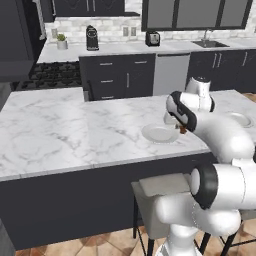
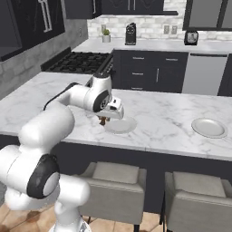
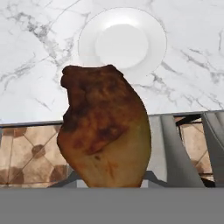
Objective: Transport the chicken drumstick and avocado to the fridge. Place the chicken drumstick on the rack containing meat and place the avocado on the rack containing the vegetable, ensuring meats and vegetables are on different racks.
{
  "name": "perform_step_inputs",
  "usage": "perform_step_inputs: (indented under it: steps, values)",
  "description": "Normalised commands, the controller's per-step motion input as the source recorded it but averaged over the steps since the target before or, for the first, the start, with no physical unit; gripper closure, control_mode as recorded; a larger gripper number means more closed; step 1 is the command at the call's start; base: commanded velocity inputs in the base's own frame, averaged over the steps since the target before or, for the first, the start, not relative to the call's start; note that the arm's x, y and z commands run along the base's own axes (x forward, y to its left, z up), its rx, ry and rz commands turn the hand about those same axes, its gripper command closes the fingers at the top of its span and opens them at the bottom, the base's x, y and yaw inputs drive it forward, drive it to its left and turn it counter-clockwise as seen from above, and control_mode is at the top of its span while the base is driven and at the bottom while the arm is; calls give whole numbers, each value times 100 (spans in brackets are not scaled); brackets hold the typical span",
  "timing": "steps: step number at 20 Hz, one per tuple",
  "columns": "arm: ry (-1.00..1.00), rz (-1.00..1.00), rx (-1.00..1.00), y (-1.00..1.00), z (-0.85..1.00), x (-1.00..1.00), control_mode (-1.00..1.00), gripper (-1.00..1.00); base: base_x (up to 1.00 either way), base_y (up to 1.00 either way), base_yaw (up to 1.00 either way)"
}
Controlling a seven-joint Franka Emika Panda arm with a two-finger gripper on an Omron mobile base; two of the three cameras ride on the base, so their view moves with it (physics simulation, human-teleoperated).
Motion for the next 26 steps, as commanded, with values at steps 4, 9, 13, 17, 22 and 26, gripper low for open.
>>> perform_step_inputs:
  steps: [4, 9, 13, 17, 22, 26]
  values:
    - [-16, 0, -6, 10, 79, -100, -100, 100, 0, 0, 0]
    - [-27, 0, -1, 9, 68, -100, -100, 100, 0, 0, 0]
    - [-34, 0, -4, 29, 77, -100, -100, 100, 0, 0, 0]
    - [-32, 0, -2, 16, 99, -98, -100, 100, 0, 0, 0]
    - [-24, 0, 0, 6, 78, -96, -100, 100, 0, 0, 0]
    - [-37, 0, 0, 0, 54, -100, -100, 100, 0, 0, 0]
